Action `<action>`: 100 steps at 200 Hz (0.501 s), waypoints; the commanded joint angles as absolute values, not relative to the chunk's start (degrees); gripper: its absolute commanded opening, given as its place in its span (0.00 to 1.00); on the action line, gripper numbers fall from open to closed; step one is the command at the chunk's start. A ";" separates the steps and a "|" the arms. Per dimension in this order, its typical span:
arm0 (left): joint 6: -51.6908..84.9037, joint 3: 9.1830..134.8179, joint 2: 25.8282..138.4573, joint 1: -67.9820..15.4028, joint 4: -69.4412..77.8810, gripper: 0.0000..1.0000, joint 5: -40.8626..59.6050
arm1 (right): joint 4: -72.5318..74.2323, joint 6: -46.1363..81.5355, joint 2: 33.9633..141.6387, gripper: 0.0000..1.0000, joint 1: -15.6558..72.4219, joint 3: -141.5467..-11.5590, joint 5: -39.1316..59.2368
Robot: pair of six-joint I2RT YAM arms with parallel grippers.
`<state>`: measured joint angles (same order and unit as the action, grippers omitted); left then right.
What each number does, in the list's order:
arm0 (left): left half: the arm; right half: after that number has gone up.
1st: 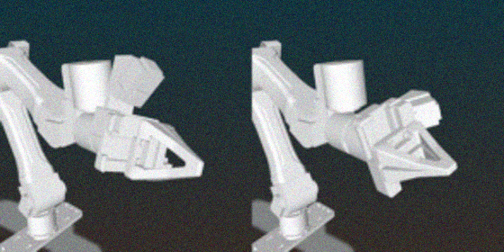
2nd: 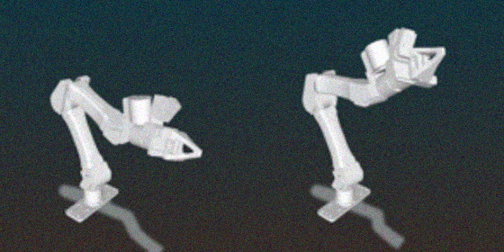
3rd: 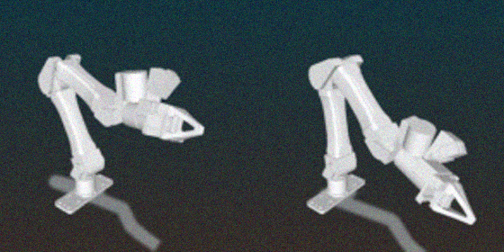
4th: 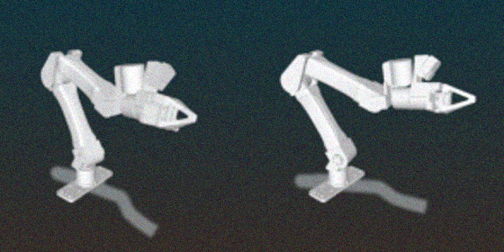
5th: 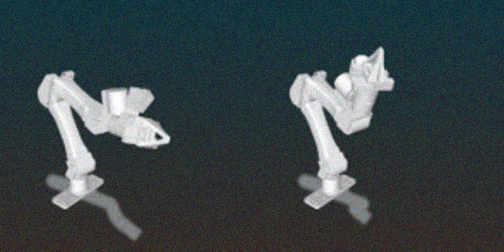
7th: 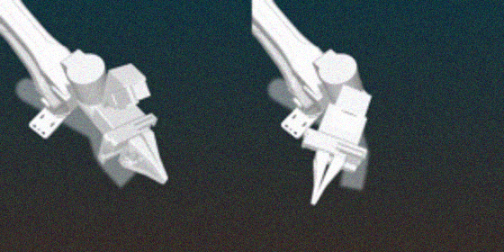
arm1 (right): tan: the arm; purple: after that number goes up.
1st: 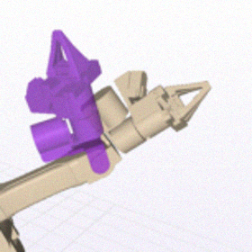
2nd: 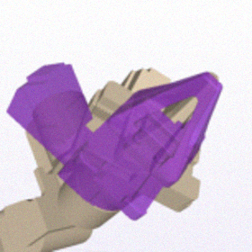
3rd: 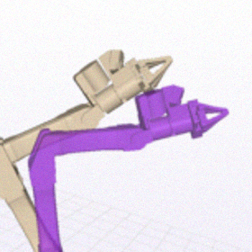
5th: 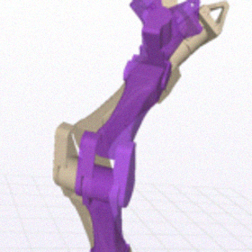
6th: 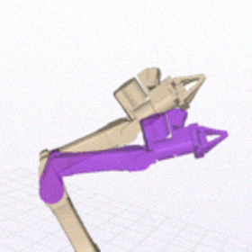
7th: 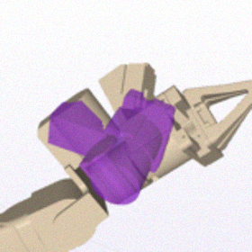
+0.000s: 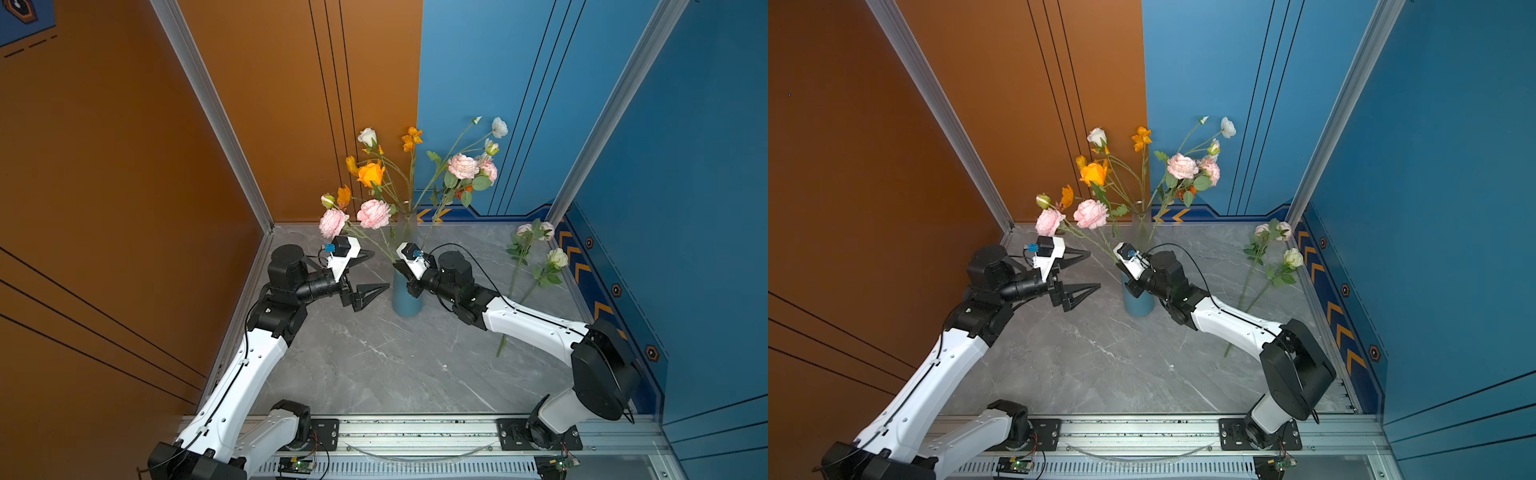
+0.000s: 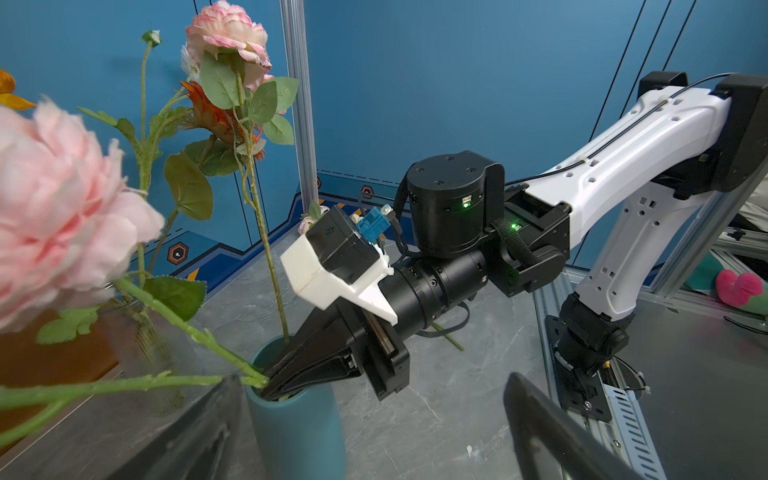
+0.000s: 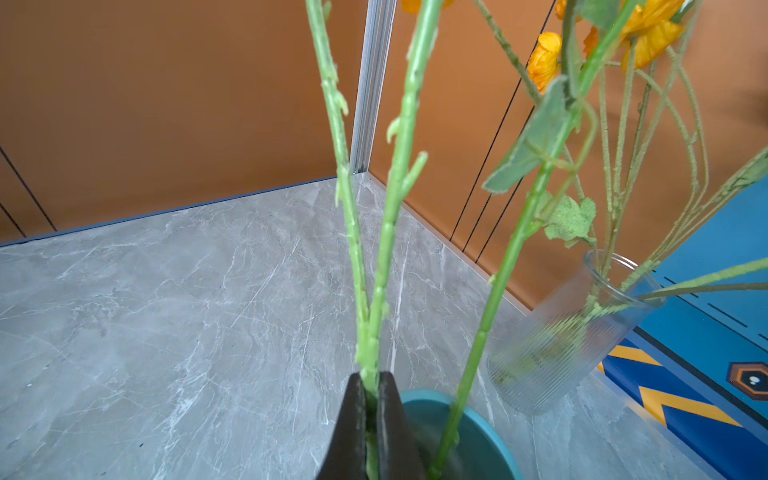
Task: Arrange the flowers into the vase
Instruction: 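Open the right gripper and move it back to the remaining roses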
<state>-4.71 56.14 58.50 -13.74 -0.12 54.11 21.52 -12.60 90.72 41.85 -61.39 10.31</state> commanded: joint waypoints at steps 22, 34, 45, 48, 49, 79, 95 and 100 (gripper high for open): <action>-4.13 57.52 58.80 -14.22 0.79 0.98 55.72 | 18.85 -13.70 90.73 0.12 42.10 -60.24 8.73; -4.16 57.52 58.76 -14.19 0.79 0.98 55.81 | 18.72 -13.75 90.28 0.12 42.10 -59.88 8.29; -4.14 57.53 58.71 -14.24 0.79 0.98 55.77 | 18.63 -13.87 89.79 0.16 42.10 -59.64 8.00; -4.13 57.54 58.71 -14.22 0.79 0.98 55.81 | 18.61 -13.93 89.68 0.19 42.10 -59.49 7.88; -4.13 57.51 58.71 -14.23 0.79 0.98 55.81 | 18.62 -13.91 89.66 0.20 42.10 -59.49 7.89; -4.15 57.55 58.54 -14.28 0.79 0.98 55.81 | 18.03 -14.33 88.40 0.28 42.10 -59.04 7.38; -4.19 57.56 58.54 -14.25 0.77 0.98 55.88 | 17.95 -14.50 87.53 0.30 42.09 -58.58 7.14; -4.15 57.56 58.54 -14.25 0.78 0.98 55.90 | 17.83 -14.55 87.18 0.31 42.10 -58.47 7.03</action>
